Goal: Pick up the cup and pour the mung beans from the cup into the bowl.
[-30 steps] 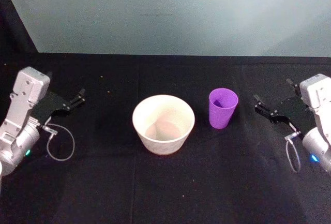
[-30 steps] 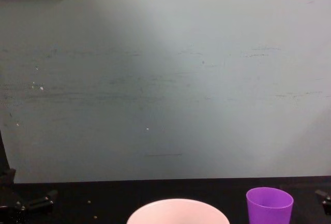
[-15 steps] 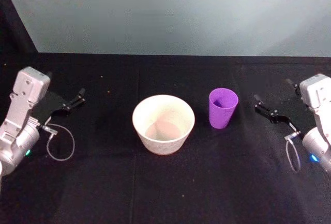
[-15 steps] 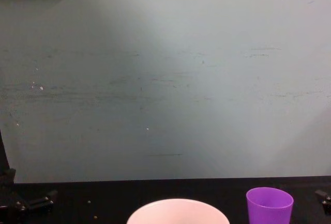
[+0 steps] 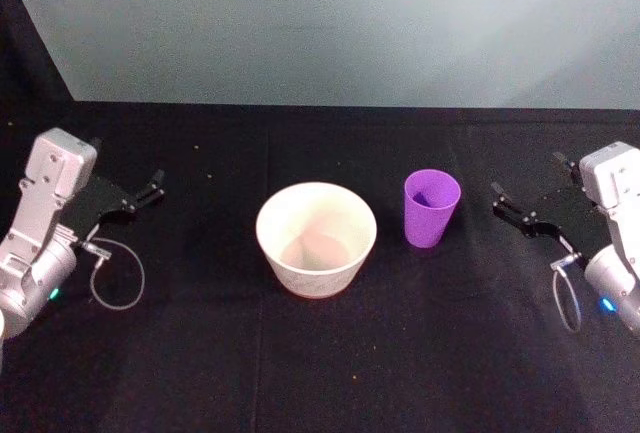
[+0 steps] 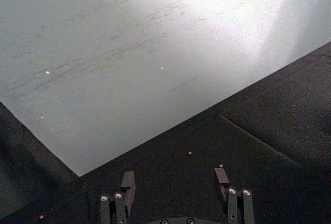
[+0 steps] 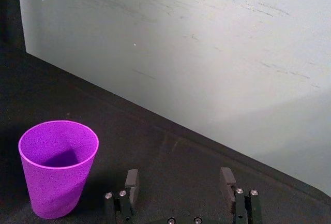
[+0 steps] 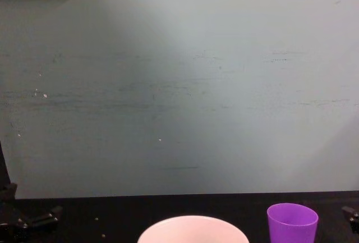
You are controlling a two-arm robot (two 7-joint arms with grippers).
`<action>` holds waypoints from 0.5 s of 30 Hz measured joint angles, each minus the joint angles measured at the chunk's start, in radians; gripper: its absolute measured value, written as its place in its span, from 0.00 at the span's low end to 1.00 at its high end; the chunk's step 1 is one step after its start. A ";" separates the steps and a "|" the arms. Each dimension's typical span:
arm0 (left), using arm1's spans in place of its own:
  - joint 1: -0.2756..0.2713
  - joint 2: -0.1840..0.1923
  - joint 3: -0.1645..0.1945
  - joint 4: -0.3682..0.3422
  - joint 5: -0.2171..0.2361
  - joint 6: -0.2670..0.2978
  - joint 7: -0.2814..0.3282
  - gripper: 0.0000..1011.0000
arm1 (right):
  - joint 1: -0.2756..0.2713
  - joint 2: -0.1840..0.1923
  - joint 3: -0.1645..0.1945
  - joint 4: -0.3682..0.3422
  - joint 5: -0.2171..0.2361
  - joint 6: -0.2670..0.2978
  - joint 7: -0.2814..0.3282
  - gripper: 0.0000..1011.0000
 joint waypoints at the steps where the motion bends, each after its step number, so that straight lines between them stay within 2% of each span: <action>1: 0.000 0.000 0.000 0.000 0.000 0.000 0.000 0.99 | 0.000 0.000 0.000 0.000 0.000 0.000 0.000 0.99; 12: 0.000 0.000 0.000 0.000 0.000 0.000 0.000 0.99 | 0.000 0.000 0.000 0.000 0.000 0.000 0.000 0.99; 15: 0.000 0.000 0.000 0.000 0.000 0.000 0.000 0.99 | -0.018 0.011 0.013 -0.012 0.007 -0.020 0.015 0.99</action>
